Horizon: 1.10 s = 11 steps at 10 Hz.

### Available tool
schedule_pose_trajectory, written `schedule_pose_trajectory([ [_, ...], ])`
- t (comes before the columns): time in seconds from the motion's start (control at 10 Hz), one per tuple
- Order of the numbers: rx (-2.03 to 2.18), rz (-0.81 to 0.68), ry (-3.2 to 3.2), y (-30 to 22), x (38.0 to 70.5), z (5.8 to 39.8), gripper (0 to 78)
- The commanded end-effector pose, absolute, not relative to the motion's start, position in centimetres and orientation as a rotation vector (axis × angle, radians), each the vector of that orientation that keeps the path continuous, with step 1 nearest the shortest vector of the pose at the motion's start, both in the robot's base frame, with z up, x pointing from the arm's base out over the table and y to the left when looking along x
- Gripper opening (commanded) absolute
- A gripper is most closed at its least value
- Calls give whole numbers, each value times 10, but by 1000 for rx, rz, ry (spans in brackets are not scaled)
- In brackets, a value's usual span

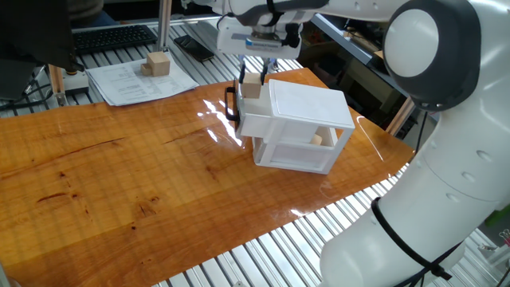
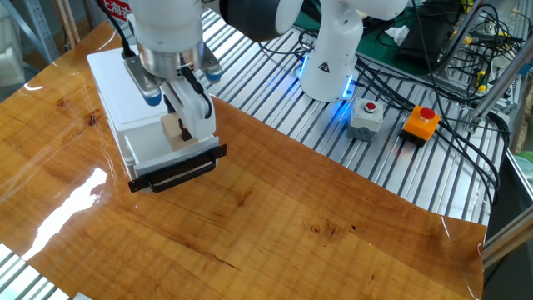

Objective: Put things in the drawer

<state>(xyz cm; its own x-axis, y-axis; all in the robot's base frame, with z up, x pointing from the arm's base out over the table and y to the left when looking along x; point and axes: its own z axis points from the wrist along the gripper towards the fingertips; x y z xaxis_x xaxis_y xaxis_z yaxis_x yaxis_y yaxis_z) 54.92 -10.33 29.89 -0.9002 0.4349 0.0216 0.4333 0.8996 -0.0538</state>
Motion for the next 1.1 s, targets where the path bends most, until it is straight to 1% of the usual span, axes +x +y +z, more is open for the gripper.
schedule_pose_trajectory([
  [0.1,-660,74,-3050,-112,540,285,13],
  [0.3,-647,69,-3060,-118,537,277,13],
  [1.1,-612,51,-3067,-127,533,262,13],
])
